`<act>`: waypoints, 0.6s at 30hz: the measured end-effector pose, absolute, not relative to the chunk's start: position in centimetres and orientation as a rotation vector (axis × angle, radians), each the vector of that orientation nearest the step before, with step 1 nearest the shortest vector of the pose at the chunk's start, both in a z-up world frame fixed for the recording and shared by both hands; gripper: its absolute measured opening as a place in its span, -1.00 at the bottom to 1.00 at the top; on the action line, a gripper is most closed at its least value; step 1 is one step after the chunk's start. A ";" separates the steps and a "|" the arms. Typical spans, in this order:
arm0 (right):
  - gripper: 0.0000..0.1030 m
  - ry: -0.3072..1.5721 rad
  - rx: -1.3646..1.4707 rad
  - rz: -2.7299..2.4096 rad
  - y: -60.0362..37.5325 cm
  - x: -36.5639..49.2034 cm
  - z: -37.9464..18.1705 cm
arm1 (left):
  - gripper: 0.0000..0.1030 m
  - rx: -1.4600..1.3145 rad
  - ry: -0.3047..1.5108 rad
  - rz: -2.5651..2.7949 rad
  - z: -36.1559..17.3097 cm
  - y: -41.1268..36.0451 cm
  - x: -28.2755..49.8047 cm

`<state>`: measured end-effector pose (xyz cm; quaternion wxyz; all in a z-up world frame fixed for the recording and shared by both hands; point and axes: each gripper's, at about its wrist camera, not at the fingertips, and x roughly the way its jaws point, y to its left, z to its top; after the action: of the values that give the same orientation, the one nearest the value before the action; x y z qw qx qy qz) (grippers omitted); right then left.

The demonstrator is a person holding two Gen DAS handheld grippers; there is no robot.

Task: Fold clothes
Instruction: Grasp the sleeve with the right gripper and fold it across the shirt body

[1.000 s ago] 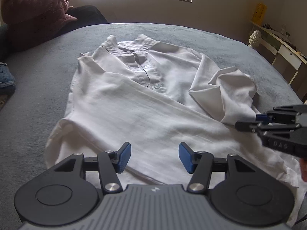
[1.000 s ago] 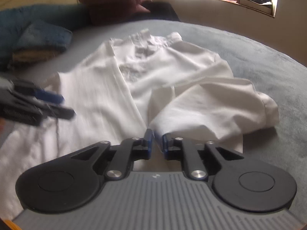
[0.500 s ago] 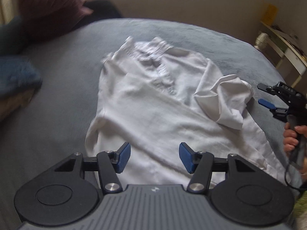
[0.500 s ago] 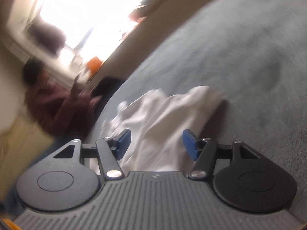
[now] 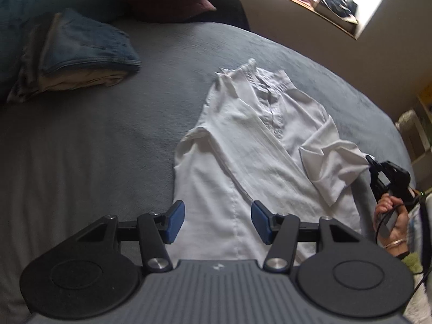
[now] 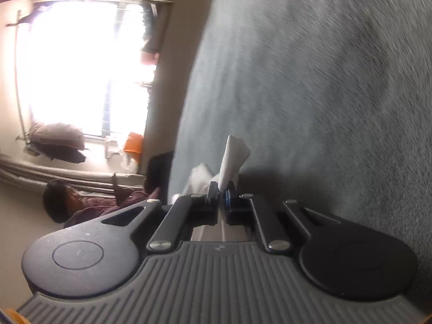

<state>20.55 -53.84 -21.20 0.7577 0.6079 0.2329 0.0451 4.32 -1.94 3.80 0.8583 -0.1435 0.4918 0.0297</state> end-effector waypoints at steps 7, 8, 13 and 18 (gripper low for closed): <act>-0.94 0.427 1.138 0.364 -49.9 17.6 -10.9 | 0.05 -0.334 0.889 0.091 6.5 0.9 3.6; -0.94 0.422 1.098 0.409 -48.8 16.8 -9.3 | 0.05 -0.330 0.882 0.086 6.6 0.8 3.7; -0.94 0.486 0.836 0.577 -42.3 13.1 -4.0 | 0.06 -0.375 0.878 0.015 5.8 1.2 5.5; -0.87 0.583 0.516 0.673 -34.5 7.9 -4.6 | 0.06 -0.441 0.947 -0.101 2.2 2.6 6.6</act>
<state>7.89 -34.54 -4.56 0.8705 0.2468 0.2786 0.3220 6.62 2.56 2.23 0.8654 -0.2104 0.4522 -0.0481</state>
